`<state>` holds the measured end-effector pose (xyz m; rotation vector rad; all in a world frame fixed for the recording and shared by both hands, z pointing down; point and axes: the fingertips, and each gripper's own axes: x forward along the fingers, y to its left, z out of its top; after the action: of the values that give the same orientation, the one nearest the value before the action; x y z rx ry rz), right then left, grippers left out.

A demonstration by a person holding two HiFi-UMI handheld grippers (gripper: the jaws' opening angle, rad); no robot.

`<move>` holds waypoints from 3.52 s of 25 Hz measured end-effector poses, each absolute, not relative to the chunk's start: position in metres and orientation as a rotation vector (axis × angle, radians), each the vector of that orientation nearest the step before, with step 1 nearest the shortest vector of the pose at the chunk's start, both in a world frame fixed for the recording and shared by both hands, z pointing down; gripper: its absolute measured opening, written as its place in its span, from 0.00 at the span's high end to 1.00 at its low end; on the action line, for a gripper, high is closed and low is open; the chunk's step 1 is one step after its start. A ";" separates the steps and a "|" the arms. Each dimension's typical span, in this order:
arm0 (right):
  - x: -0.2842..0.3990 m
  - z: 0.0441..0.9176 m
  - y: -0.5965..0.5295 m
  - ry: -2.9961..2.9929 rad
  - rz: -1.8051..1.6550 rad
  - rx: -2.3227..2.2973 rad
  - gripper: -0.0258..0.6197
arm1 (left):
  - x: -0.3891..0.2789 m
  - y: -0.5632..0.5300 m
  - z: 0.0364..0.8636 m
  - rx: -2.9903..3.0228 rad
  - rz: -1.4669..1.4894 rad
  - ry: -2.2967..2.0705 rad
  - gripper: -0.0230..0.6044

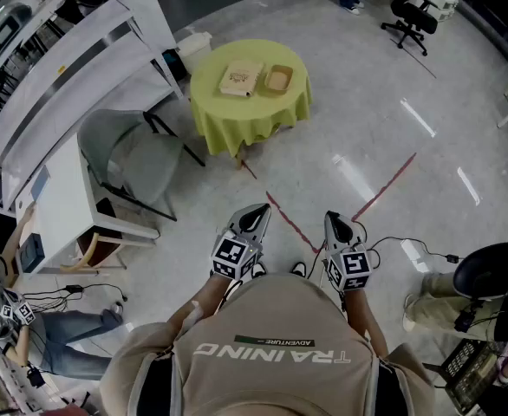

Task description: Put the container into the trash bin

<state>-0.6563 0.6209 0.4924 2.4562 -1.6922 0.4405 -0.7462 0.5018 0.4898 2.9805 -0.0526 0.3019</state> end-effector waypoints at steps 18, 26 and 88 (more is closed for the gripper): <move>-0.677 0.506 0.603 -1.620 0.492 2.506 0.97 | -0.761 0.476 0.508 2.949 0.383 0.058 0.96; -0.680 0.534 0.594 -1.566 0.593 2.478 0.96 | -0.742 0.463 0.520 2.919 0.346 0.084 0.96; -0.177 0.536 0.281 -1.856 0.555 2.276 0.96 | -0.239 0.195 0.545 2.859 0.489 -0.075 0.96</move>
<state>-0.1770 0.2806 0.5363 2.2755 -1.8559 0.5550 -0.2386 0.1950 0.5454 2.8592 -0.0753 0.4889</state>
